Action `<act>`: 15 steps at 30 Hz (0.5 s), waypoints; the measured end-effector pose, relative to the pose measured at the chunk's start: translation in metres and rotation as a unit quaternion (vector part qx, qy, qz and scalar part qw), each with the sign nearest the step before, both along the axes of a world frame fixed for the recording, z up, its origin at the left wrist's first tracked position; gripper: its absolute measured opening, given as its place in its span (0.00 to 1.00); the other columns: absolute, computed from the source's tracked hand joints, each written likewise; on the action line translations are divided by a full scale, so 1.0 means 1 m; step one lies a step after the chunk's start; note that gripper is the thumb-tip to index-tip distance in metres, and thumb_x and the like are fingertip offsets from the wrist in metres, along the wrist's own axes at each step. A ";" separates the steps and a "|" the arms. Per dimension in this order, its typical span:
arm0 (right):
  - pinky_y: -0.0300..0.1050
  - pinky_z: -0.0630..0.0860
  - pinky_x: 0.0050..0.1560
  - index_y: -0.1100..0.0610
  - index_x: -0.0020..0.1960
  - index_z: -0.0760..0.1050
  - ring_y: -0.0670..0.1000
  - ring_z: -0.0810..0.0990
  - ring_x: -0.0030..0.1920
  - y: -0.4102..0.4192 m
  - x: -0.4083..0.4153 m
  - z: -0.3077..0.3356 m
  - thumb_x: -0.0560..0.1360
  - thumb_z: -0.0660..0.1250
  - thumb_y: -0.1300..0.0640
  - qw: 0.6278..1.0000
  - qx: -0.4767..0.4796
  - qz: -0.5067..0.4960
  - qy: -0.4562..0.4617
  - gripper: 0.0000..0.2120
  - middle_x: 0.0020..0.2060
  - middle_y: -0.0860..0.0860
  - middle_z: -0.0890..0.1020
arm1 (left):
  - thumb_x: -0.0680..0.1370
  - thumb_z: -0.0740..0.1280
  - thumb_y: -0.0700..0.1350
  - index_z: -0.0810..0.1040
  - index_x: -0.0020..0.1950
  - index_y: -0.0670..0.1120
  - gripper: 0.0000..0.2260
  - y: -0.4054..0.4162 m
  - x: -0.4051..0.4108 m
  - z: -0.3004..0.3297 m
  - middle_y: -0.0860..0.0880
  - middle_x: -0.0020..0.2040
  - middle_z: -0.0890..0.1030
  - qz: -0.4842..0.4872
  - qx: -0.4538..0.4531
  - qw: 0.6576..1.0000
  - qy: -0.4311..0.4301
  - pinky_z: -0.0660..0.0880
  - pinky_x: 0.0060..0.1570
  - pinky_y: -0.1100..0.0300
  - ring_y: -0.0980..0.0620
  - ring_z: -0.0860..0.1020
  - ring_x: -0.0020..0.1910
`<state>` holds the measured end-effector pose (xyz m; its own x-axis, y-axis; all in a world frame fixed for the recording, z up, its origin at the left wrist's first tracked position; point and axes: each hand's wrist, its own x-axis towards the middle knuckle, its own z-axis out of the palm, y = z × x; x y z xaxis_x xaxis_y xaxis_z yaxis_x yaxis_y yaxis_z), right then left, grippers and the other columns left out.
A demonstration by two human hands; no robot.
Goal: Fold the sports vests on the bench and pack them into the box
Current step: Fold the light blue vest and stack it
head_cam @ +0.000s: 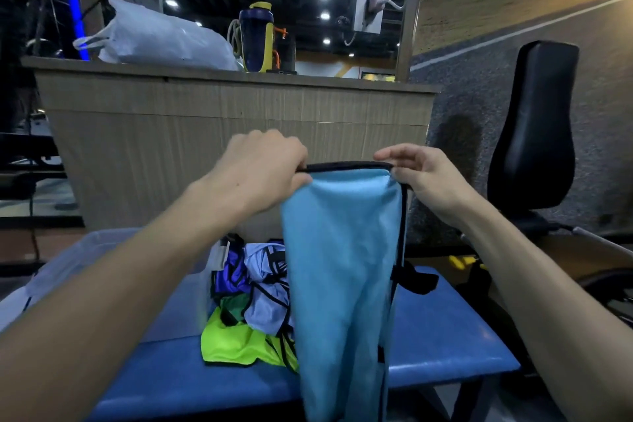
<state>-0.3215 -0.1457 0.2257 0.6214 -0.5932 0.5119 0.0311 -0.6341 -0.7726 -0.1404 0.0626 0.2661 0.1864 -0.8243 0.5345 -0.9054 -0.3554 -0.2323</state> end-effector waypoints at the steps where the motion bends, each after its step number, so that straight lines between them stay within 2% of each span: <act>1: 0.40 0.79 0.56 0.54 0.56 0.82 0.46 0.83 0.54 0.003 -0.001 0.001 0.78 0.63 0.72 0.999 -0.028 -0.004 0.026 0.17 0.51 0.49 0.86 | 0.81 0.64 0.60 0.77 0.51 0.54 0.11 0.002 0.001 0.005 0.47 0.51 0.82 0.004 -0.005 1.000 0.001 0.69 0.45 0.52 0.41 0.78 0.50; 3: 0.35 0.78 0.55 0.54 0.56 0.81 0.42 0.83 0.52 0.009 -0.001 0.002 0.78 0.64 0.72 0.990 -0.105 -0.024 0.087 0.17 0.50 0.47 0.85 | 0.80 0.66 0.60 0.74 0.48 0.54 0.10 0.004 0.000 0.013 0.49 0.49 0.81 0.003 -0.008 1.000 0.010 0.69 0.44 0.52 0.43 0.77 0.48; 5: 0.40 0.78 0.57 0.55 0.58 0.81 0.45 0.83 0.53 0.011 -0.002 0.001 0.77 0.63 0.71 0.975 -0.165 -0.065 0.131 0.17 0.50 0.49 0.85 | 0.80 0.66 0.60 0.74 0.49 0.56 0.09 0.006 -0.007 0.020 0.51 0.48 0.80 -0.028 -0.007 0.999 0.026 0.71 0.44 0.52 0.45 0.77 0.48; 8: 0.41 0.75 0.53 0.56 0.59 0.82 0.50 0.82 0.54 0.014 -0.009 -0.004 0.77 0.64 0.67 0.948 -0.210 -0.150 0.187 0.15 0.51 0.52 0.85 | 0.82 0.63 0.58 0.75 0.57 0.54 0.10 0.001 -0.022 0.023 0.50 0.50 0.81 -0.050 0.004 0.999 -0.003 0.71 0.44 0.51 0.45 0.78 0.50; 9: 0.40 0.73 0.51 0.56 0.59 0.82 0.51 0.82 0.53 0.015 -0.012 -0.005 0.77 0.64 0.66 0.940 -0.211 -0.173 0.202 0.15 0.50 0.52 0.85 | 0.83 0.61 0.57 0.75 0.58 0.51 0.12 -0.004 -0.028 0.022 0.49 0.51 0.81 -0.039 0.022 0.998 -0.037 0.71 0.43 0.51 0.44 0.79 0.50; 10: 0.39 0.71 0.49 0.55 0.59 0.83 0.52 0.82 0.52 0.016 -0.014 -0.007 0.77 0.64 0.66 0.936 -0.207 -0.188 0.212 0.15 0.49 0.52 0.85 | 0.85 0.59 0.56 0.73 0.56 0.48 0.12 -0.009 -0.034 0.019 0.47 0.51 0.81 -0.021 0.047 0.996 -0.072 0.70 0.43 0.52 0.42 0.79 0.50; 12: 0.39 0.71 0.44 0.55 0.55 0.84 0.51 0.82 0.47 0.018 -0.019 -0.011 0.76 0.63 0.66 0.937 -0.184 -0.201 0.218 0.14 0.45 0.53 0.86 | 0.86 0.56 0.51 0.71 0.49 0.48 0.11 -0.020 -0.046 0.010 0.45 0.52 0.81 0.012 0.090 0.987 -0.131 0.67 0.42 0.52 0.41 0.79 0.51; 15: 0.43 0.73 0.32 0.57 0.49 0.81 0.48 0.80 0.31 0.021 -0.029 -0.019 0.76 0.60 0.69 0.965 -0.069 -0.180 0.177 0.13 0.36 0.56 0.83 | 0.85 0.57 0.46 0.77 0.50 0.48 0.10 -0.029 -0.059 0.003 0.43 0.54 0.82 0.039 0.119 0.979 -0.162 0.66 0.42 0.52 0.41 0.80 0.51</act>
<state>-0.3502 -0.1251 0.2063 0.5381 -0.7446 0.3950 -0.4605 -0.6523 -0.6021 -0.1990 0.0338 0.2691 0.1068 -0.9229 0.3699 -0.7425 -0.3214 -0.5876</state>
